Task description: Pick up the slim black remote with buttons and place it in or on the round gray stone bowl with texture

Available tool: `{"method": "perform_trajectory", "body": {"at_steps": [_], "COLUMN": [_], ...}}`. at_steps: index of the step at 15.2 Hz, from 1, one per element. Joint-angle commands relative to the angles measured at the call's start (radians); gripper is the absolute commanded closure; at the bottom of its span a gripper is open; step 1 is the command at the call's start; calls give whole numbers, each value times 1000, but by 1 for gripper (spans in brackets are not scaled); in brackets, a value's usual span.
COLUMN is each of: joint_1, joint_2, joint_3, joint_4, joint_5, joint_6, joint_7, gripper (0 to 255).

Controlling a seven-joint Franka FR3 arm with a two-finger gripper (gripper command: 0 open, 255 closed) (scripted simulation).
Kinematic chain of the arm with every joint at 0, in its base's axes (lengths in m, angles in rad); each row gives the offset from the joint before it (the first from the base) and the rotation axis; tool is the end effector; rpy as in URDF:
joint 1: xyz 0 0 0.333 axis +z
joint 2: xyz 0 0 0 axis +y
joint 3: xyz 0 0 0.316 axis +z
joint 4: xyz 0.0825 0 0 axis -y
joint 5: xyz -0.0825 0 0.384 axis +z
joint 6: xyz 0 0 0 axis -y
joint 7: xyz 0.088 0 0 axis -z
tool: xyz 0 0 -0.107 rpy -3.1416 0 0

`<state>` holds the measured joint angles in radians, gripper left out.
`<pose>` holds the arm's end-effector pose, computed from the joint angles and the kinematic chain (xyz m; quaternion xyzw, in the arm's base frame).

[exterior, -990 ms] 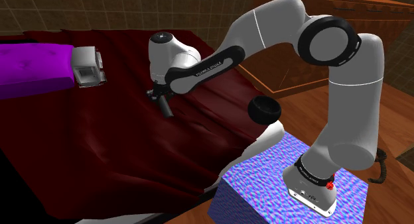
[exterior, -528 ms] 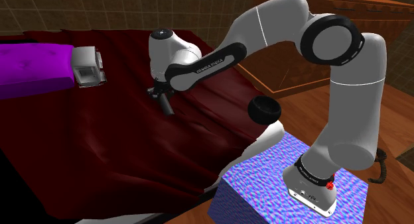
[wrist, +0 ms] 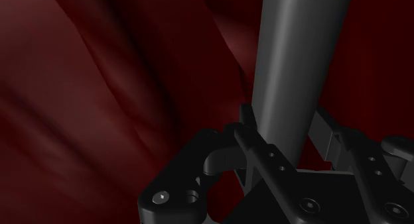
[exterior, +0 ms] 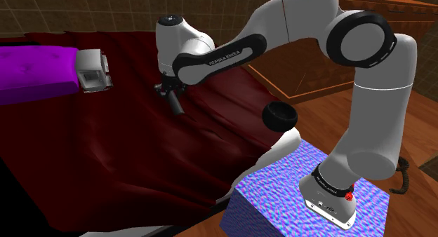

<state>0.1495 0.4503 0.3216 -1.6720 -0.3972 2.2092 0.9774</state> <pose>0.6224 0.2742 0.3656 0.9805 -0.1606 0.1084 0.0343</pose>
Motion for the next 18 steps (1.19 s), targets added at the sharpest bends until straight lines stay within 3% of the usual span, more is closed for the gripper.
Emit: {"method": "perform_trajectory", "body": {"at_steps": [1, 18], "joint_1": [-2, -4], "joint_2": [-12, -76], "joint_3": [4, 25], "joint_4": [11, 146], "joint_5": [8, 59], "joint_6": [-21, -211], "joint_7": [-8, -69], "gripper": [255, 255]}}
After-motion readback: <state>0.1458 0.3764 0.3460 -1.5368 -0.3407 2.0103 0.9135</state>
